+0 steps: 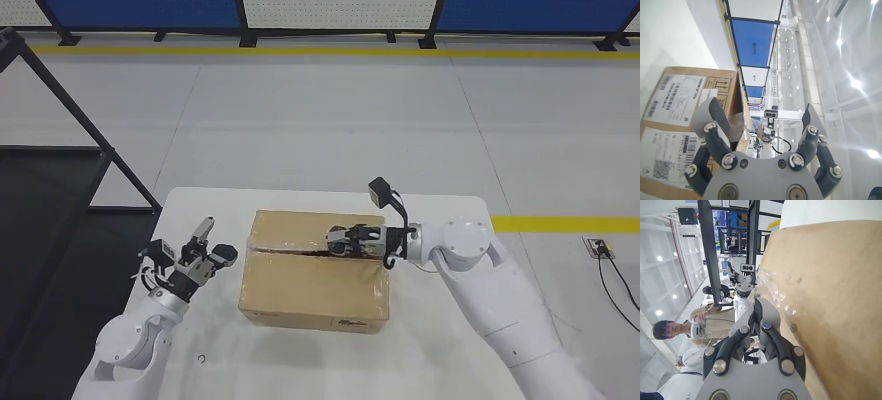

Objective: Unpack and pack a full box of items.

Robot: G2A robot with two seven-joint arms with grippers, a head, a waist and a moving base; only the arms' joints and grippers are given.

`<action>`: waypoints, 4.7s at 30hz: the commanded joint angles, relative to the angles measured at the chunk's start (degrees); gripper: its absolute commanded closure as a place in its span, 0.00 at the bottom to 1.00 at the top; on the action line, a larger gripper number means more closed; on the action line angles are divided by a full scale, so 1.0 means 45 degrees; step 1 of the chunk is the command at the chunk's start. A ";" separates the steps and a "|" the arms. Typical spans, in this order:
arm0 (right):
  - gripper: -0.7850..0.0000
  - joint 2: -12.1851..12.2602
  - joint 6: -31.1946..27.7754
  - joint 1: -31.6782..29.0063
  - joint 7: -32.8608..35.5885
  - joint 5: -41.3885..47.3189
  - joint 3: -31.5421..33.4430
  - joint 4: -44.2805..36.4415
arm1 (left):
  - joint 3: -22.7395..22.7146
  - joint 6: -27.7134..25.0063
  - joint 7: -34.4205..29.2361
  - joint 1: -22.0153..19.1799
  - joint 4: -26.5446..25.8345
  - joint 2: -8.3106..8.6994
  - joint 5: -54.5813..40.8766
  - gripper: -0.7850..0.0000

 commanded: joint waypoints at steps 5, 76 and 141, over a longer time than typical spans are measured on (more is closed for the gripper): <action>1.00 0.0025 0.0159 -0.0166 -0.0031 -0.0024 -0.0004 -0.0750 | 0.0296 0.0057 -0.0205 0.0139 0.0071 -0.0017 0.0071 0.00; 1.00 0.0023 0.0295 -0.1450 -0.1287 0.1205 0.0117 -0.3665 | 0.1541 0.0554 -0.1253 -0.0639 -0.1301 0.0021 0.0814 1.00; 1.00 0.0874 0.5774 -0.6556 -0.5358 -0.0762 0.3131 -0.9072 | 0.2113 0.0893 -0.2326 -0.1015 -0.0481 0.0223 0.2192 1.00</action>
